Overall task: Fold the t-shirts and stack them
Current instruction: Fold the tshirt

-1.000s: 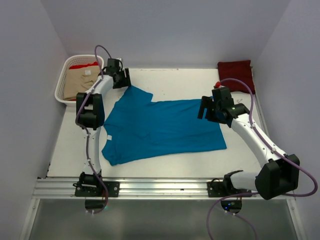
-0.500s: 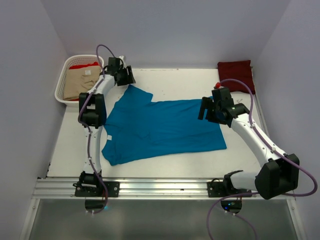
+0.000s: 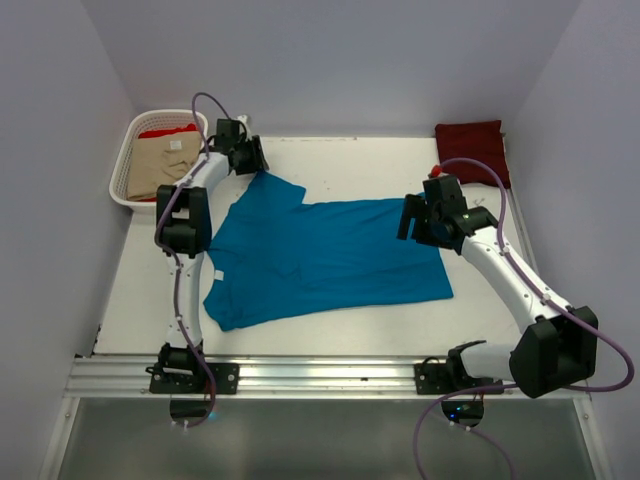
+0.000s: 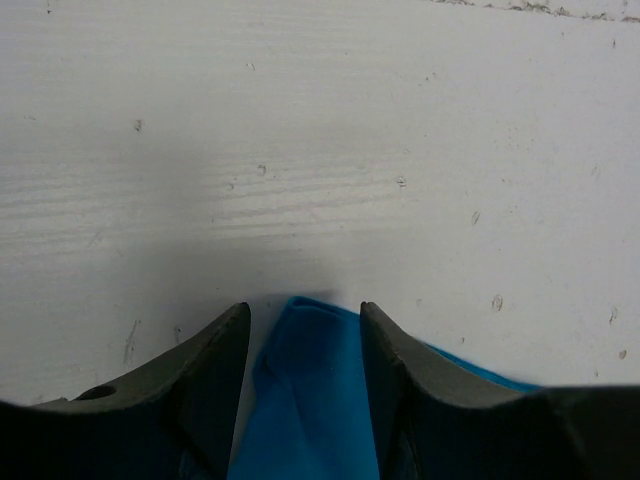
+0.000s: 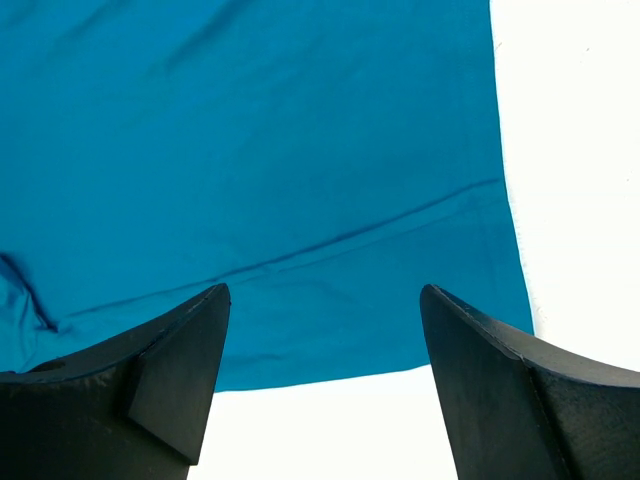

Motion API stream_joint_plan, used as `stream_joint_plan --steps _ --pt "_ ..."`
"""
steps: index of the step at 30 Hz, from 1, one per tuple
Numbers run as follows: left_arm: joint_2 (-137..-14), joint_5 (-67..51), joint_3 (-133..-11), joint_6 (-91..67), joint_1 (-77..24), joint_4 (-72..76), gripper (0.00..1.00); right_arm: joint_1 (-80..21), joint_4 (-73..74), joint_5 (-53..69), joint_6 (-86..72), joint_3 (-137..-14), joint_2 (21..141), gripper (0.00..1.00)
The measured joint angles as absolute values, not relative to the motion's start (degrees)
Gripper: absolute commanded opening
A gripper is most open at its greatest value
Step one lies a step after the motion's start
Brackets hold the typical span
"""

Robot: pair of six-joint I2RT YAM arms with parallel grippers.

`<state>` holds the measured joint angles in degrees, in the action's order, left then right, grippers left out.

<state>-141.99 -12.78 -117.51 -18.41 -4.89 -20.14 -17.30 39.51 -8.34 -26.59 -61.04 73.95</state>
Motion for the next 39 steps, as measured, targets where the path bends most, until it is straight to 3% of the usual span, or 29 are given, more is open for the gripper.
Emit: stream_joint_plan --steps 5,8,9,12,13,21,32,39 --pt "-140.5 -12.3 -115.2 -18.4 -4.9 -20.1 0.49 -17.0 39.4 -8.5 -26.6 -60.4 74.0 0.80" --pt "-140.3 -12.0 -114.6 -18.4 -4.9 -20.0 0.36 -16.7 39.4 -8.6 -26.8 -60.2 74.0 0.78" --pt "-140.2 -11.9 -114.4 -18.4 -4.9 -20.0 0.22 -16.5 39.4 -8.8 -26.9 -60.1 74.0 0.75" --pt "-140.2 -12.0 -113.8 -18.4 -4.7 -19.8 0.02 -16.0 39.4 -9.8 -27.3 -59.7 74.0 0.69" --pt "-140.2 -12.3 -113.6 -18.6 -4.6 -19.5 0.00 -15.9 39.4 -10.2 -27.5 -59.7 74.0 0.66" --pt "-140.0 -15.2 -111.3 -19.0 -3.9 -15.3 0.00 -14.5 39.2 -14.4 -29.1 -59.7 74.0 0.57" --pt "-135.0 -15.3 -104.0 -20.2 -3.6 -14.8 0.00 -6.6 36.8 -20.1 -30.5 -66.5 90.8 0.88" --pt "-131.4 -15.3 -101.3 -20.5 -3.6 -16.1 0.00 -2.8 32.1 -15.5 -29.3 -79.0 105.5 0.85"
